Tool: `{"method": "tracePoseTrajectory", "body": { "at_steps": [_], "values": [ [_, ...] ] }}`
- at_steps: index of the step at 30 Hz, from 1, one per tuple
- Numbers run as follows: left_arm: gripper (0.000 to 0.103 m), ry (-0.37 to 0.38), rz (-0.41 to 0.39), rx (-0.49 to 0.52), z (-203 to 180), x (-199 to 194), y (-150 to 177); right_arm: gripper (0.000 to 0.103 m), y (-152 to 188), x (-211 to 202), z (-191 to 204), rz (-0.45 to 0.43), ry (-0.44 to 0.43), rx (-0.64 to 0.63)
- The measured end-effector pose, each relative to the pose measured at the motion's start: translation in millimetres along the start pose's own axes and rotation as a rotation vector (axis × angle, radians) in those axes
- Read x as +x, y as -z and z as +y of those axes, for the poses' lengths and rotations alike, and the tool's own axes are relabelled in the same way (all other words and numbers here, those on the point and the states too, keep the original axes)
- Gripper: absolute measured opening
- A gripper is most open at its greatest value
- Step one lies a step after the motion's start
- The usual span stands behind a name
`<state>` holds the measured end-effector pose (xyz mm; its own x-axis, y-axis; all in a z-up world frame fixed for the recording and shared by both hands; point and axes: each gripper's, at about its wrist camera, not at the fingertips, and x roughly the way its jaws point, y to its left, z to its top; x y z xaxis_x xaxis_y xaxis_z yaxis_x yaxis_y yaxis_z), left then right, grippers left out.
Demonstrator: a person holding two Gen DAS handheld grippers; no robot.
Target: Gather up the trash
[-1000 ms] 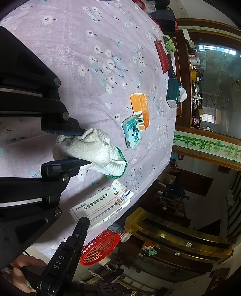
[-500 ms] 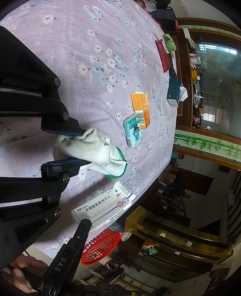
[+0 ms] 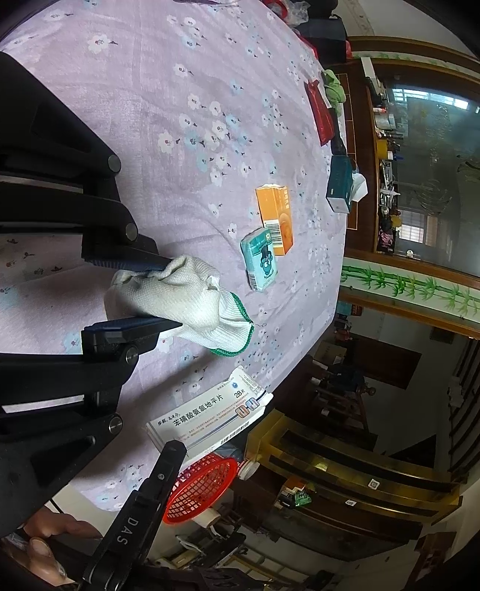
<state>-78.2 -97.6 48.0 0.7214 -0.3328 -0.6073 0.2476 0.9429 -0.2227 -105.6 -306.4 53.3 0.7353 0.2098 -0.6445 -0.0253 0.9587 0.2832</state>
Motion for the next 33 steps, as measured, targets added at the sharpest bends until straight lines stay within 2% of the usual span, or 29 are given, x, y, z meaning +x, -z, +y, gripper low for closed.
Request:
{"method": "tracePoseTrajectory", "body": {
  "at_steps": [16,33],
  "values": [
    [0.021,0.006,-0.021,0.008,-8.4,-15.1,-3.4,0.014,-1.5,-17.8,-2.9,-0.033,-0.015,0.003],
    [0.021,0.028,-0.011,0.041,-30.2,-10.1,-10.1,0.014,-3.9,-33.0,-30.2,-0.058,-0.004,0.073]
  ]
}}
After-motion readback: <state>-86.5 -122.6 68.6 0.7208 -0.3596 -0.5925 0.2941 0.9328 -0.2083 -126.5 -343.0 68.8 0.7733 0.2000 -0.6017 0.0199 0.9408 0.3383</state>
